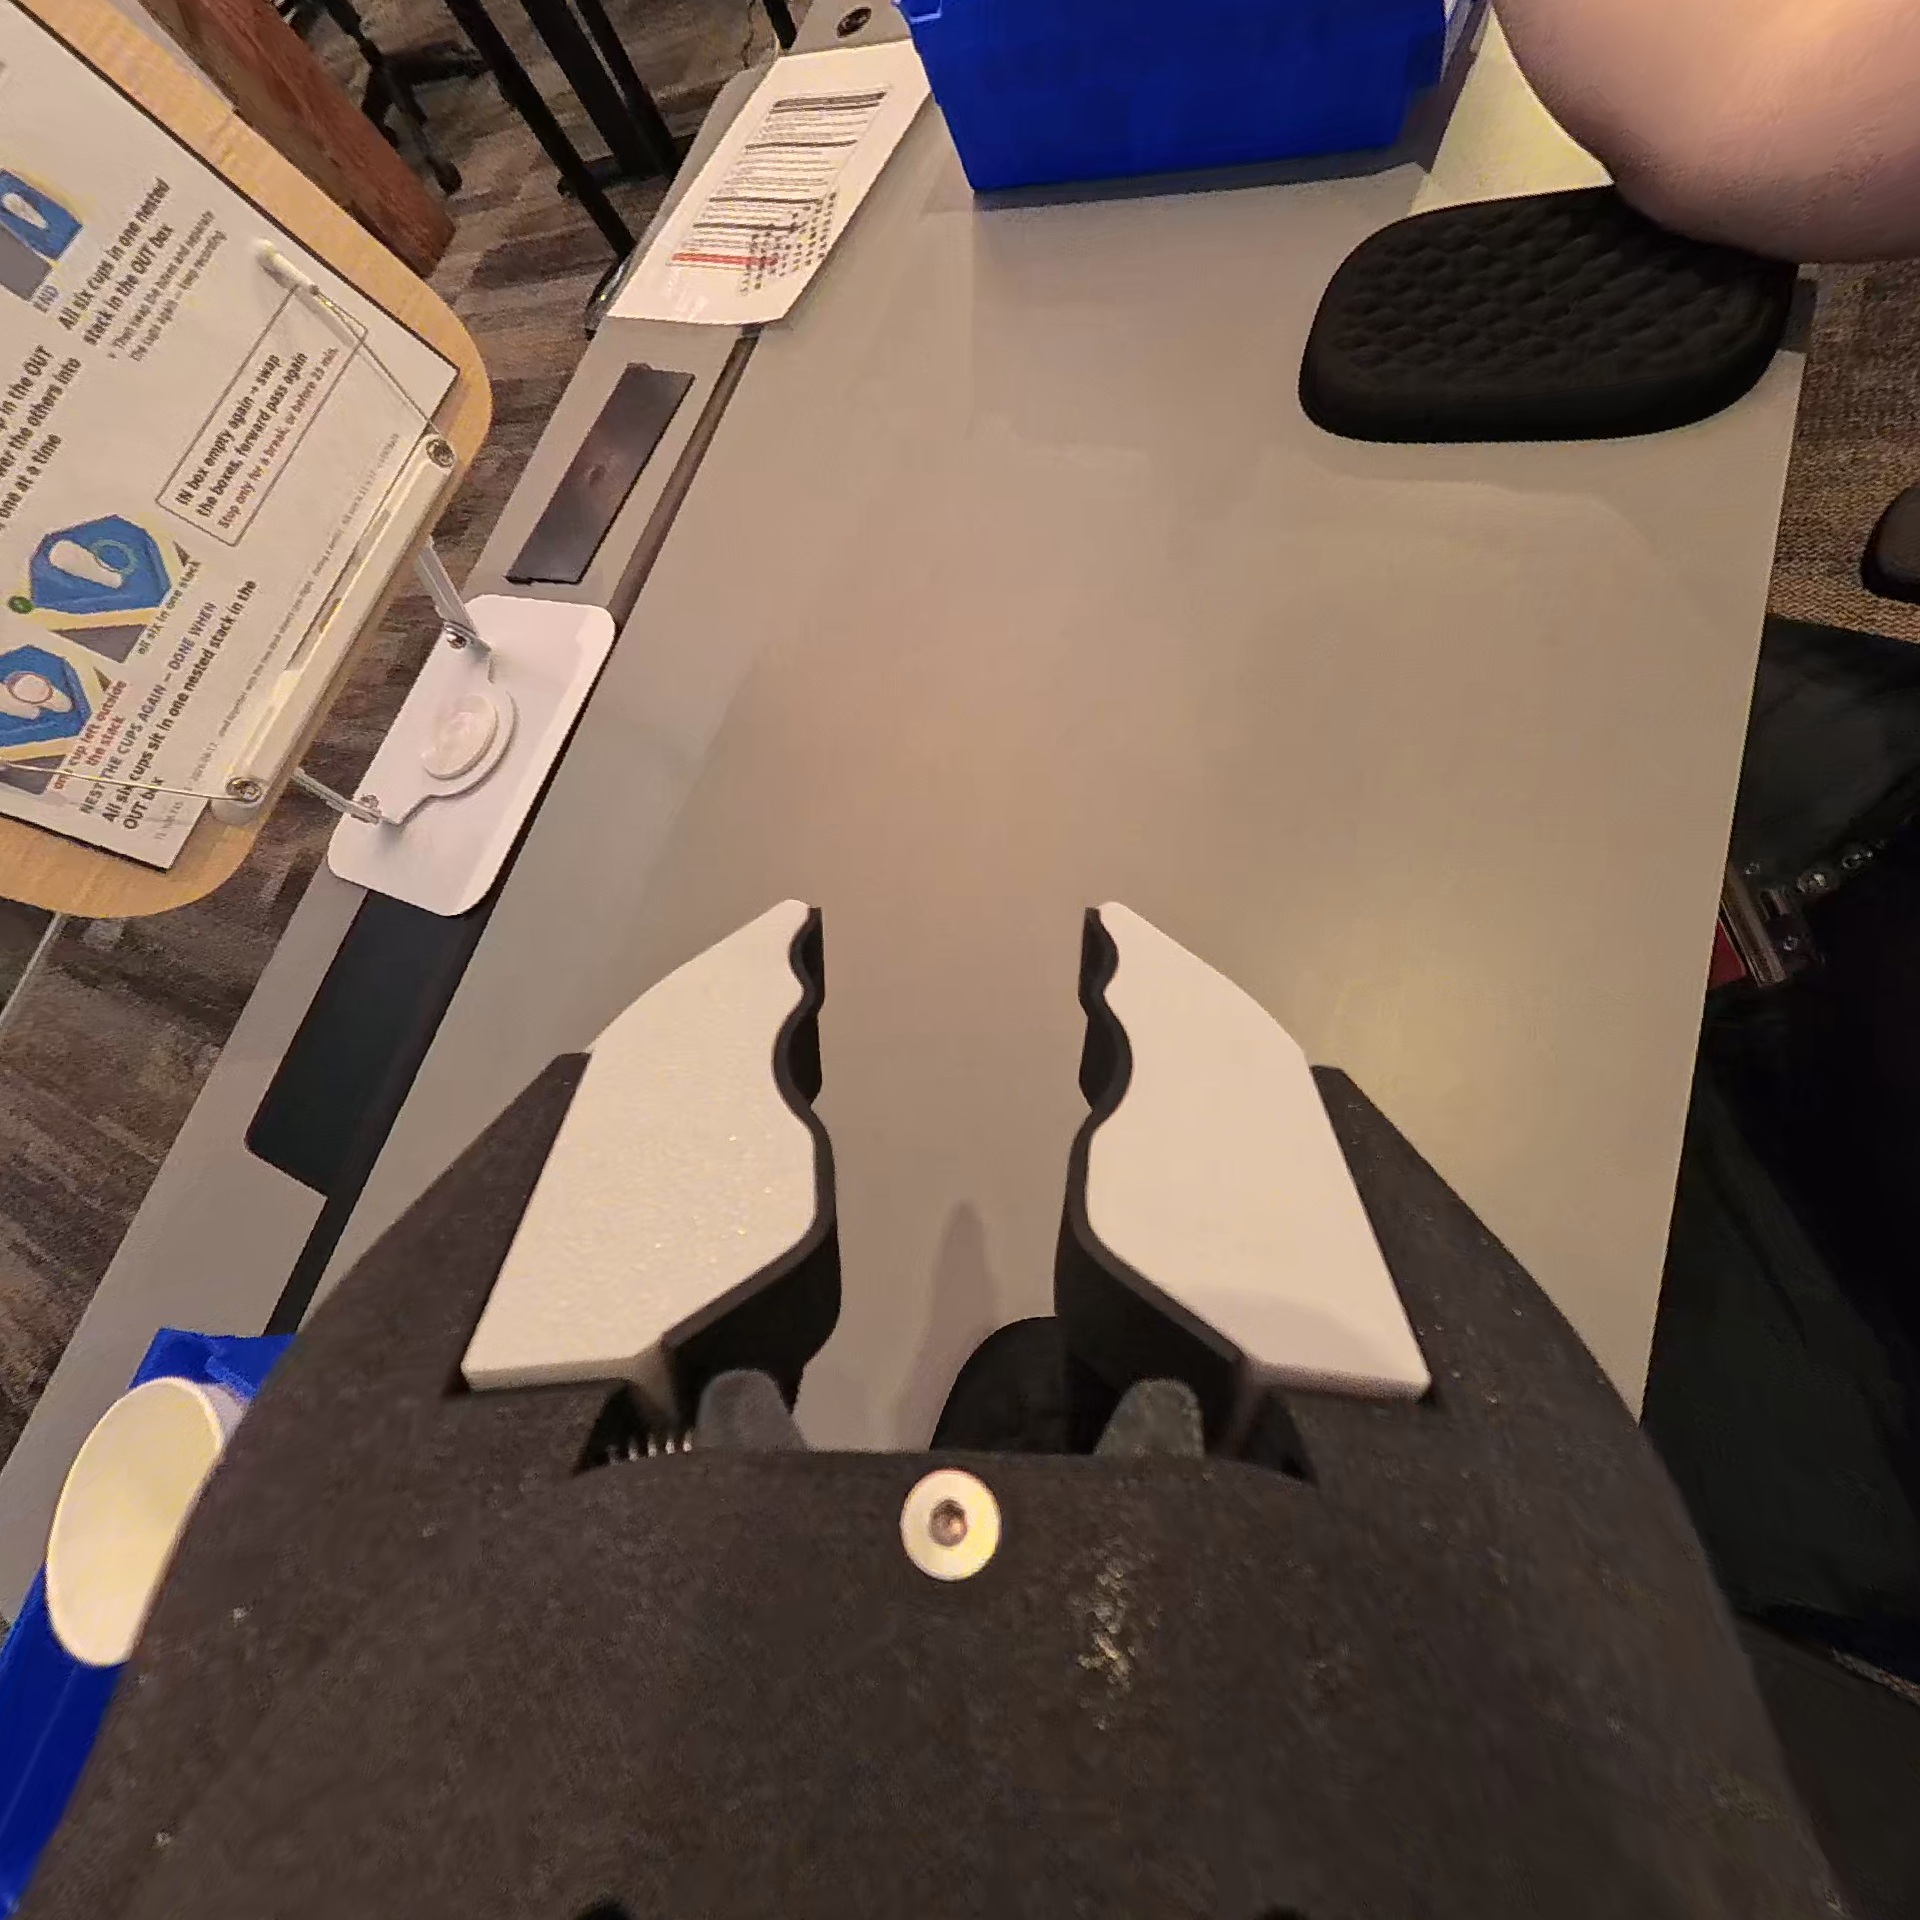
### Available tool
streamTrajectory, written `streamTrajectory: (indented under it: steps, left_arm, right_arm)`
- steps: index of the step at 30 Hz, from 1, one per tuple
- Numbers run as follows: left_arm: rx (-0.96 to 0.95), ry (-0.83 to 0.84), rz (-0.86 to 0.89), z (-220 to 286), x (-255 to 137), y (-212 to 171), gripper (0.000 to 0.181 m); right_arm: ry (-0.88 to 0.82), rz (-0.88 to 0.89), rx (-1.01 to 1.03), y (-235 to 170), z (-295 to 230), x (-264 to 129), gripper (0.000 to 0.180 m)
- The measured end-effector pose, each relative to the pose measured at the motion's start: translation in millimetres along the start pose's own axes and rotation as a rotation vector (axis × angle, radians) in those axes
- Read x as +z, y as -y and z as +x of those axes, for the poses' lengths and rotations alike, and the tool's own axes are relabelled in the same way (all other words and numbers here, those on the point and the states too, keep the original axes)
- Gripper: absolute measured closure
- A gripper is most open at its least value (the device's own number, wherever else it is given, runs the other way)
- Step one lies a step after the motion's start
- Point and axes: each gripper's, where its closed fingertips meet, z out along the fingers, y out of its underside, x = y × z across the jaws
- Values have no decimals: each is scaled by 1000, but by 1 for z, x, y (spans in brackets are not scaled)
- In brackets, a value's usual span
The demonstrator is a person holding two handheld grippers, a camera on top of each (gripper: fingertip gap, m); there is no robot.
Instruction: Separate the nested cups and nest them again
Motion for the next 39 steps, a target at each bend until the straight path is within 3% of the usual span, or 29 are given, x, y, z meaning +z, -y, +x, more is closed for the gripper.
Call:
streamTrajectory:
  steps: [5,14,19,24,29,39]
  left_arm:
    - [3,-7,-14,0,4,-2,134]
    - [-7,46,-43,-13,-4,-15,134]
    - [-98,242,-72,-73,-32,-44,135]
    - [-129,493,-330,-156,-59,-127,135]
    - [-75,493,-492,-197,-44,-181,148]
    - [14,351,-689,-247,11,-228,147]
  right_arm:
    - [12,-131,28,-19,1,-1,90]
    - [-56,-473,-99,-47,2,-25,80]
    - [-39,-395,-132,-9,-16,-39,78]
    - [-17,-225,-237,48,-52,-47,84]
    - [63,-144,-333,75,-99,-45,89]
    - [79,-286,-438,54,-122,-26,89]
